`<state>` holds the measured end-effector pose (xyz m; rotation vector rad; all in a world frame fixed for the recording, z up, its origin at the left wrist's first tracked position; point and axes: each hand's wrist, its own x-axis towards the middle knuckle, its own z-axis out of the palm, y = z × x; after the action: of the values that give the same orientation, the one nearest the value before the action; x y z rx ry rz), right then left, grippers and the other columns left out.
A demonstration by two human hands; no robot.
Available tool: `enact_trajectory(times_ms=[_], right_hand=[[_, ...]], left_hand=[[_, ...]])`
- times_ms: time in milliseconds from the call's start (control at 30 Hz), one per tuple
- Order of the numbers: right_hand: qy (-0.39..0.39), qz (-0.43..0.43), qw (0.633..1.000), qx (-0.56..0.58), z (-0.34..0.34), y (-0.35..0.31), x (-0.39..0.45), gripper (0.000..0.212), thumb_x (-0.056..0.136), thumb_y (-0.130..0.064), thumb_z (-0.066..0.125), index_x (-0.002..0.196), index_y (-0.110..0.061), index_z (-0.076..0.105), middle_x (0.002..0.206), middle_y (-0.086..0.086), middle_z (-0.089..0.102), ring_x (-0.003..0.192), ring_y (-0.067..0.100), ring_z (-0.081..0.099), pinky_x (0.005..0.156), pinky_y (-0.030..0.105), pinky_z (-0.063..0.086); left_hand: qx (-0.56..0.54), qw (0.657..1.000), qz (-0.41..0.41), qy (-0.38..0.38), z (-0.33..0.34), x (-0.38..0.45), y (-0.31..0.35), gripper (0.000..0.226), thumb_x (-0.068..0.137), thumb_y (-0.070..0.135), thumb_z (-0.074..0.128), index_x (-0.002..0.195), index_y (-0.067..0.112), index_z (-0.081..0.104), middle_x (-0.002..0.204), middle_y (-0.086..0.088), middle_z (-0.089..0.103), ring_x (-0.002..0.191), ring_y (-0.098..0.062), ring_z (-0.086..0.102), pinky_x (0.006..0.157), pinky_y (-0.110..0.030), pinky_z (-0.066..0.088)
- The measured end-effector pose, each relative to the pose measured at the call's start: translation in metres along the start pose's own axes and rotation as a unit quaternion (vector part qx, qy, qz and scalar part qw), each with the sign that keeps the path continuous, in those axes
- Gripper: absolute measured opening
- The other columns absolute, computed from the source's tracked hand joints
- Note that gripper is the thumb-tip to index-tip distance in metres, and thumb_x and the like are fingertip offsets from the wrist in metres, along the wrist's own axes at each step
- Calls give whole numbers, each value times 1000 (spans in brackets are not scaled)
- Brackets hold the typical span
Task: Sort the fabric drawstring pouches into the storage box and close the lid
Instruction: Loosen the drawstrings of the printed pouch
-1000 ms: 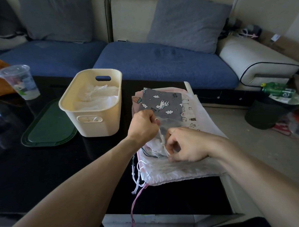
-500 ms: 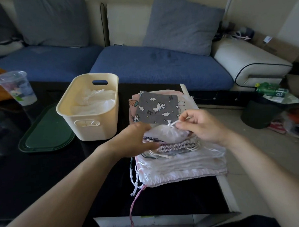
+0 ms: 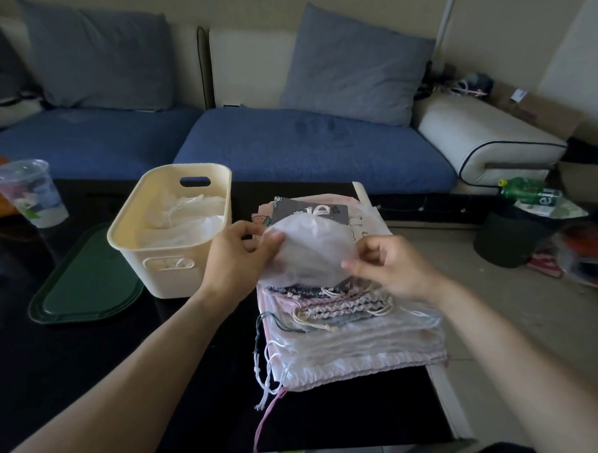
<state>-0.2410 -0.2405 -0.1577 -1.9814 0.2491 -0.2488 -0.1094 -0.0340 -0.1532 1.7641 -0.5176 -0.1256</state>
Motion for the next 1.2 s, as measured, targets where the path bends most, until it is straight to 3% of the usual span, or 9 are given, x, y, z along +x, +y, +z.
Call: enact_trajectory(times_ms=[100,167,300,467,600,733,967,1133,1200], right_hand=[[70,5,995,67,4,0,7,14,88,-24,70,97,-13,69,84,6,77,83,37,69,83,50,54],[137,15,981,137,8,-2,13,7,95,-16,66,102,-17,66,82,2,76,78,19,69,76,37,55],[229,-36,967,107,10,-5,17,9,102,-15,57,109,-15,62,77,-12,68,65,-4,59,68,16,45],[199,-131,971,24,17,-26,11,10,103,-13,54,112,-11,57,66,-12,63,65,0,57,67,18,44],[174,-169,970,0,30,-43,4,14,102,-15,55,116,-13,58,75,-2,68,69,12,62,65,25,48],[201,-171,964,-24,37,-45,6,28,100,-19,60,125,-30,53,119,-4,65,110,3,61,93,26,51],[73,8,994,84,55,-47,11,85,70,-55,85,140,-33,43,134,-7,58,115,8,64,101,47,53],[93,-39,986,134,65,-64,30,57,80,-16,83,133,-17,61,106,-24,71,112,15,67,103,46,52],[129,-50,985,107,72,-71,45,57,82,-12,82,134,-17,60,100,-29,69,111,16,67,98,41,55]], left_hand=[[-36,999,-1,39,0,0,6,26,90,29,71,109,13,62,64,5,69,55,1,65,47,-13,47],[-4,999,9,37,0,-1,9,23,94,30,66,112,18,58,57,9,66,53,-2,63,49,-15,48],[138,984,106,25,0,-5,10,54,91,35,68,137,19,46,112,9,60,100,-8,61,86,-23,49],[262,912,269,-165,11,-23,18,102,72,72,63,152,20,26,148,4,40,135,-12,37,110,-30,31],[230,931,245,-141,21,-25,10,61,80,39,76,132,18,53,121,3,65,112,-16,60,92,-33,49],[193,966,170,-2,16,-21,10,15,84,26,70,88,14,62,78,0,68,72,-22,65,64,-36,52],[51,991,-14,126,-15,-11,17,35,89,37,68,81,5,57,69,-1,59,63,-14,54,52,-26,39],[-27,997,-13,72,-29,-14,18,43,91,50,60,78,10,64,70,-2,69,70,-16,69,67,-38,58],[-19,992,13,121,-41,-15,20,30,96,38,56,77,15,63,70,4,68,67,0,64,67,-20,51]])
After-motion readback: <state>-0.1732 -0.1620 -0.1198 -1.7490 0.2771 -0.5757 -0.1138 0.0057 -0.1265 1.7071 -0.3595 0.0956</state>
